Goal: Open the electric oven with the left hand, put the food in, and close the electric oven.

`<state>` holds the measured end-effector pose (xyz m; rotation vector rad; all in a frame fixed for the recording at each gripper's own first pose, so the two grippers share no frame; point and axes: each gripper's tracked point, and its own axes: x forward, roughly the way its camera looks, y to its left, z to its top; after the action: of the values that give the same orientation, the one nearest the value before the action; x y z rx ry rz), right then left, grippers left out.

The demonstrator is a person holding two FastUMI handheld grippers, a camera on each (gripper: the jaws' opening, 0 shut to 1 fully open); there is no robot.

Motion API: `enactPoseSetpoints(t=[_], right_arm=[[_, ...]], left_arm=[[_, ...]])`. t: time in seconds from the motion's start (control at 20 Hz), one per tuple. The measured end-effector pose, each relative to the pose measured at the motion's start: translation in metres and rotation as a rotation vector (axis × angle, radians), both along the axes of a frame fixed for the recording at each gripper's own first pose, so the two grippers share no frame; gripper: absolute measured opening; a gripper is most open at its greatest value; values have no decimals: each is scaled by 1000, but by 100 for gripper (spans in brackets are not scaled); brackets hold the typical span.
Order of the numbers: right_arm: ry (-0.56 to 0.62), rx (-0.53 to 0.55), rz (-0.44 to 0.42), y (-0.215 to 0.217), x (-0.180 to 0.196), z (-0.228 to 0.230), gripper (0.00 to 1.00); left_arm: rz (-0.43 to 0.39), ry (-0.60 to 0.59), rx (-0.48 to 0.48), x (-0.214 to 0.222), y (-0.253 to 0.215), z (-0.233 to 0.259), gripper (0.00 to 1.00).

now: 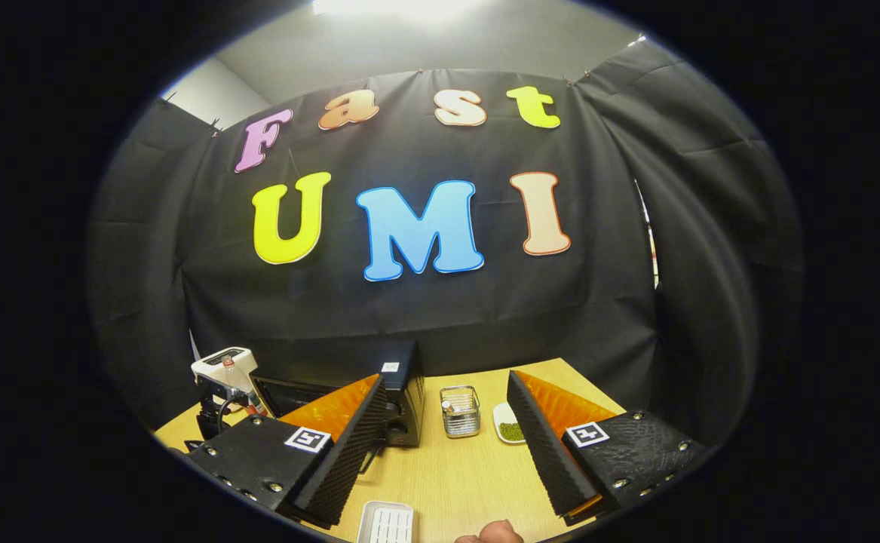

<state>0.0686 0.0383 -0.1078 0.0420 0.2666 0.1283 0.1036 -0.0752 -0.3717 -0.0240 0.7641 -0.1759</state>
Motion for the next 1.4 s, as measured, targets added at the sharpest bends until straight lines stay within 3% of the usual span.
enactPoseSetpoints(t=[0.2,0.4,0.85,1.4], right_arm=[[-5,-6,7,1,-1,2,98],[0,4,6,2,2,1,98],[30,-7,24,14,6,-13,98],[31,-21,-18,15,11,-13,98]], left_arm=[[11,-75,-16,10,0,24,98],[71,-50,-98,14,2,31,98],[-23,-257,-9,28,1,84,100],[-68,-409,-14,87,-4,127,100]])
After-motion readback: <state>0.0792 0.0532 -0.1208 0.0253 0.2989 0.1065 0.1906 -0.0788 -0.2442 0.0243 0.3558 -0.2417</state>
